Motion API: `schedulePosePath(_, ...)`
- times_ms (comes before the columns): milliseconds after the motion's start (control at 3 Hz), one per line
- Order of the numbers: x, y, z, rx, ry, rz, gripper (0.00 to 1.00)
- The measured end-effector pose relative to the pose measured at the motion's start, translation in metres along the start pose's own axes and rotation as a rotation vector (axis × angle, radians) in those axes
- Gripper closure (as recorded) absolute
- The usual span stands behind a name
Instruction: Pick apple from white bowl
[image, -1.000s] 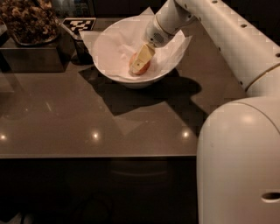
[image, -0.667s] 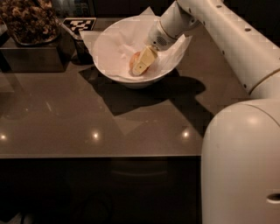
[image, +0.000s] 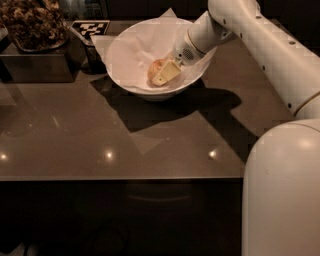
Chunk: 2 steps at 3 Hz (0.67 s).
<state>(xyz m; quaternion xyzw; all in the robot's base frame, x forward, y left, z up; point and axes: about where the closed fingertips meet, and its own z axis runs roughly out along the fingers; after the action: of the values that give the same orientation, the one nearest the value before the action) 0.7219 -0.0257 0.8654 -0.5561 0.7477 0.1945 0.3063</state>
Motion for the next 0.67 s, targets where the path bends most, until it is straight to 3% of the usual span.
schedulePosePath(667,0.0027,-0.0031,0.0045,-0.008,-0.030,0.018,0.42)
